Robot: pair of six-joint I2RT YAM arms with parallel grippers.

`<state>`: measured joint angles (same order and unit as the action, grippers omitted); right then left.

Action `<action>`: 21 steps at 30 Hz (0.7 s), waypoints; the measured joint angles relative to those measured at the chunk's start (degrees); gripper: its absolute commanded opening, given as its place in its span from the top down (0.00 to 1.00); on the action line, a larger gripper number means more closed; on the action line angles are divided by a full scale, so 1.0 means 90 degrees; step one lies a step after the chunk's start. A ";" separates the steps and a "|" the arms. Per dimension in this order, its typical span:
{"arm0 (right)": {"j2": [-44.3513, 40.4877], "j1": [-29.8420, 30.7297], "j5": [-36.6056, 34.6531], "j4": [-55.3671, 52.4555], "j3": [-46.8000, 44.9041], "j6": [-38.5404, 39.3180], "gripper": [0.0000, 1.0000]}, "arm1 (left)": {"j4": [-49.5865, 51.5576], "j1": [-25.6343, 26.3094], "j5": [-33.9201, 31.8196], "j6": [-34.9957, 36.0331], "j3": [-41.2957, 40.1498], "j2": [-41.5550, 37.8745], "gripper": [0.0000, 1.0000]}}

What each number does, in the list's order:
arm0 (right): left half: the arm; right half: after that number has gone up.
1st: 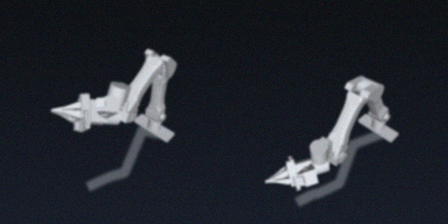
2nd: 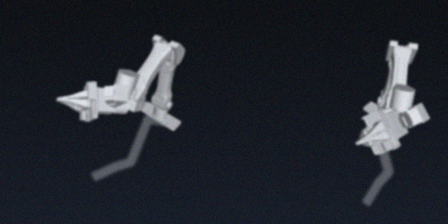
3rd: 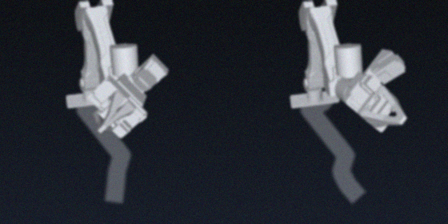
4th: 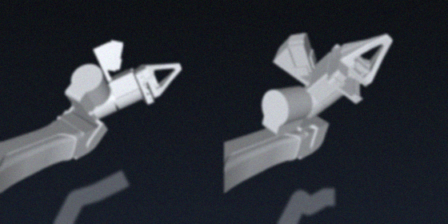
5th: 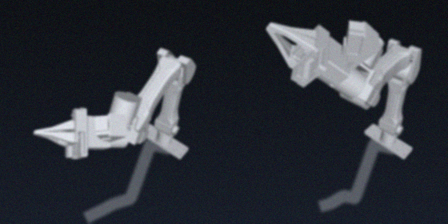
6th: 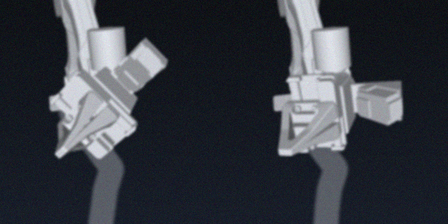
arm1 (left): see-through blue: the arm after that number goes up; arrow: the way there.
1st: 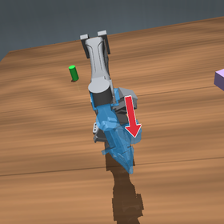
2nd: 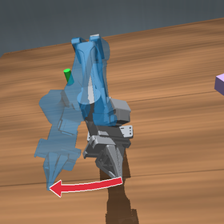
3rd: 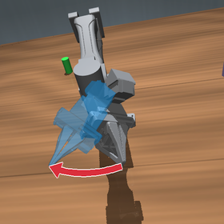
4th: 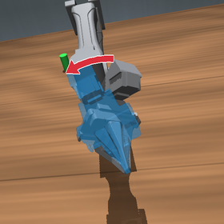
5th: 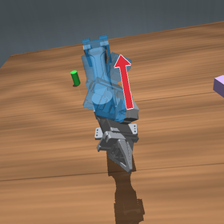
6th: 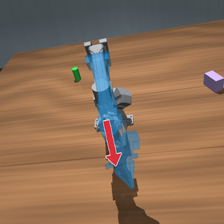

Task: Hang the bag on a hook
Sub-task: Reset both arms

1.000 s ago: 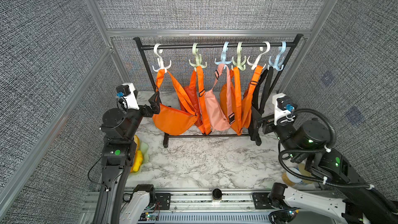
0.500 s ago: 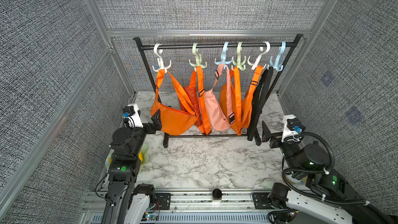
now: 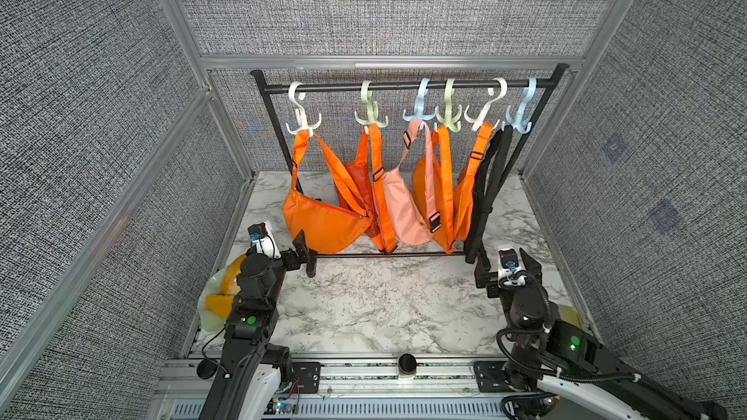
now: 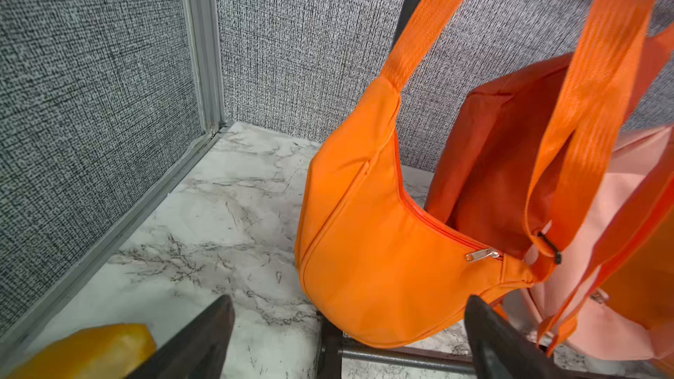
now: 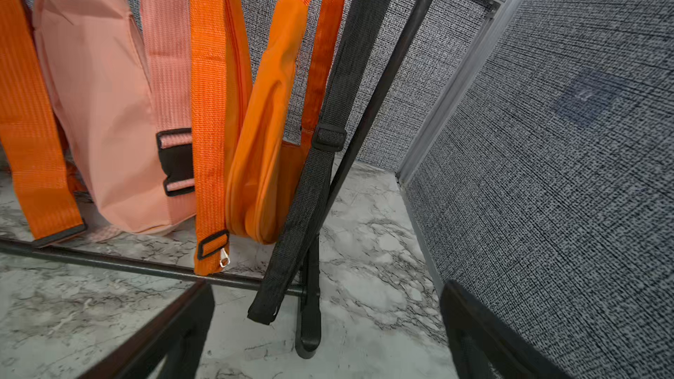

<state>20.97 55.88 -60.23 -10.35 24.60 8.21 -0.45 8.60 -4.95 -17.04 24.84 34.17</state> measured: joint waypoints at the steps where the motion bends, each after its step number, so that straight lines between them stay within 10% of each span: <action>1: 0.0012 -0.0005 -0.0092 0.0129 -0.0121 0.0000 0.01 | -0.0063 0.0095 -0.0146 -0.0017 -0.0063 0.0090 0.02; 21: 0.1076 -0.1124 -0.0204 0.1649 -0.1654 -0.0420 0.01 | -0.0848 0.1115 -0.2681 0.0391 -0.1005 0.0903 0.05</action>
<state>30.65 45.76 -62.06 4.49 9.72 4.43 -8.08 18.63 -29.08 -13.52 15.79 42.30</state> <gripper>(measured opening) 0.990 0.953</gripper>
